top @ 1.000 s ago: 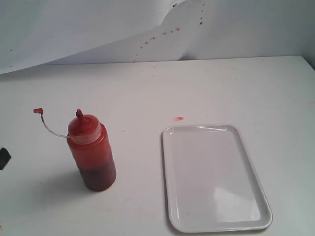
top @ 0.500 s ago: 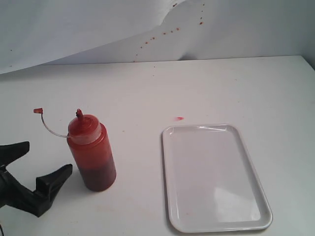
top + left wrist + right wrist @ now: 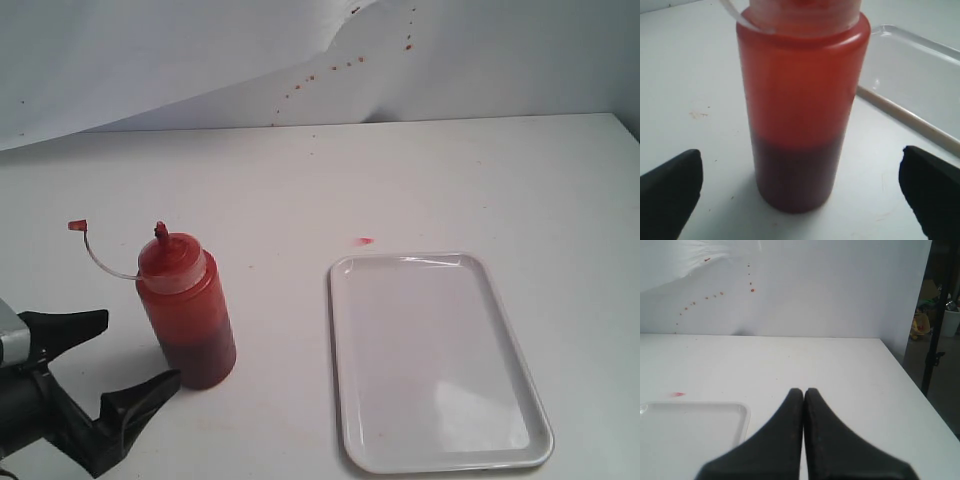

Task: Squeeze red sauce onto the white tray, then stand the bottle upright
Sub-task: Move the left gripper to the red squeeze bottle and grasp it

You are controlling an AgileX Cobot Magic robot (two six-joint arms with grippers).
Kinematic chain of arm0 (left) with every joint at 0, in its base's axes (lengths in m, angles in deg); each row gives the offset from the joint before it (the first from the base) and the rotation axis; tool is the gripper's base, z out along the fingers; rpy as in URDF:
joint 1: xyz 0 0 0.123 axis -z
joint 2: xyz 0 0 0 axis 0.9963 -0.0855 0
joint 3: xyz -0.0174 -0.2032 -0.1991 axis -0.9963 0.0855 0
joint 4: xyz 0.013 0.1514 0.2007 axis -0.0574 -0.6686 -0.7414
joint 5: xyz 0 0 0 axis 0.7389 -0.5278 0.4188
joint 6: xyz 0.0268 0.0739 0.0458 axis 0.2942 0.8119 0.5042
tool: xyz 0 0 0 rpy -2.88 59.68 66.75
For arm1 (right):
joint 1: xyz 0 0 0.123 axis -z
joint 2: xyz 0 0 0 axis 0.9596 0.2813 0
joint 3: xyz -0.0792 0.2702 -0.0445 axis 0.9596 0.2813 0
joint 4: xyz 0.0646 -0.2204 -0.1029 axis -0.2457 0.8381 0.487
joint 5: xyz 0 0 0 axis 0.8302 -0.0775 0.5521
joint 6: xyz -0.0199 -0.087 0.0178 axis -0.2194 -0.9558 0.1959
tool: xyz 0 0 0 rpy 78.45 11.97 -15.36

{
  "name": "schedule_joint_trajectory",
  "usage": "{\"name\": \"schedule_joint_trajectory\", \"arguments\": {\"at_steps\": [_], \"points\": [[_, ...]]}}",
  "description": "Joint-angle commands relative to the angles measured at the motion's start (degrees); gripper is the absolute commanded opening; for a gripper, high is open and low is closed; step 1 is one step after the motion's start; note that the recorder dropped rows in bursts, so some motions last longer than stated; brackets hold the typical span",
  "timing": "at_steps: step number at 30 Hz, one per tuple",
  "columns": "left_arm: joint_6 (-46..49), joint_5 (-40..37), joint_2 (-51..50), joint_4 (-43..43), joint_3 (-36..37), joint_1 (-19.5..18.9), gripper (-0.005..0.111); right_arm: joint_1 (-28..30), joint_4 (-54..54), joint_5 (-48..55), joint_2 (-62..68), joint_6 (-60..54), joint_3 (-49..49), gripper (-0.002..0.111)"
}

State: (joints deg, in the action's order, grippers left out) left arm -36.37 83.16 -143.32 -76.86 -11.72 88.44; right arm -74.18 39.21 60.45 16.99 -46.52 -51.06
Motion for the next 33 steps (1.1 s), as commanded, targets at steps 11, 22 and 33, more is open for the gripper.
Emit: {"name": "schedule_joint_trajectory", "arguments": {"at_steps": [11,22,33], "points": [[8.6,7.8,-19.3,0.4,-5.8,0.2,0.104,-0.1,0.5,0.1,-0.2,0.3,0.2,0.0],[8.2,7.8,-30.7,-7.3,-15.4,0.2,0.104,-0.1,0.5,0.1,-0.2,0.3,0.2,0.0],[7.1,7.8,-32.2,-6.5,-21.3,0.2,0.104,-0.1,0.5,0.1,-0.2,0.3,0.2,0.0]]}}
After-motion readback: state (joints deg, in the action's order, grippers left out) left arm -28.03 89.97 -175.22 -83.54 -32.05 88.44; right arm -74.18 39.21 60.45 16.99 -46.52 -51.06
